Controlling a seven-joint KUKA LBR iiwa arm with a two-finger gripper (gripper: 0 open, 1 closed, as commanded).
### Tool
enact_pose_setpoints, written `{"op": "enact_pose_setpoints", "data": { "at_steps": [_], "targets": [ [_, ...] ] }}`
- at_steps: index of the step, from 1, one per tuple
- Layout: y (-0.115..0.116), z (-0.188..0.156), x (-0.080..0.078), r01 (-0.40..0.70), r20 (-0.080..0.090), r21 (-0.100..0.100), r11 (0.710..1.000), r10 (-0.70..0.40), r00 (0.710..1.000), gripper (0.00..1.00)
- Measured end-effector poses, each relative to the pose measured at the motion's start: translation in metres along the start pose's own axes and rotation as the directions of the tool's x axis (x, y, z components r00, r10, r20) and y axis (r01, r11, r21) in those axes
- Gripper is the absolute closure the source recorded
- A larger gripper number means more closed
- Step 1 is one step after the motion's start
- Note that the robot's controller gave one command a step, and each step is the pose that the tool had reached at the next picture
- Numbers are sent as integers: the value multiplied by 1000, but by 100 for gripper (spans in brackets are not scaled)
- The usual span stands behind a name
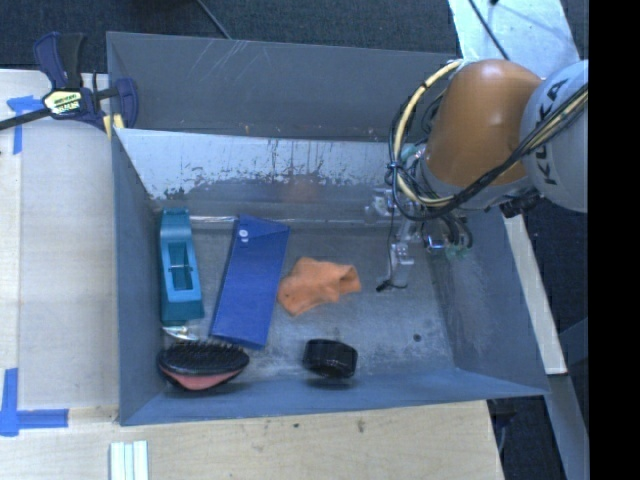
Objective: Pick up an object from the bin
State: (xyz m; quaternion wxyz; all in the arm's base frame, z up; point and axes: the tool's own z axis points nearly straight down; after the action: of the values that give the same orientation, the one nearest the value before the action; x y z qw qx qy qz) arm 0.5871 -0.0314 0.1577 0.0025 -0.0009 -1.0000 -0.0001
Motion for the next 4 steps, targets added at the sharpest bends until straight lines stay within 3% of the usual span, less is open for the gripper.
{"op": "enact_pose_setpoints", "data": {
  "at_steps": [1, 2, 3, 4],
  "targets": [
    [0, -5, -2, 1, 9, 0, 1000, -1, 1000, 0],
    [22, 40, -8, -154, 16, -1, 988, 154, 988, 0],
    [36, 44, -6, -229, 5, -1, 973, 229, 973, 0],
    [41, 24, -4, -127, 12, -1, 992, 127, 992, 0]
  ]
}}
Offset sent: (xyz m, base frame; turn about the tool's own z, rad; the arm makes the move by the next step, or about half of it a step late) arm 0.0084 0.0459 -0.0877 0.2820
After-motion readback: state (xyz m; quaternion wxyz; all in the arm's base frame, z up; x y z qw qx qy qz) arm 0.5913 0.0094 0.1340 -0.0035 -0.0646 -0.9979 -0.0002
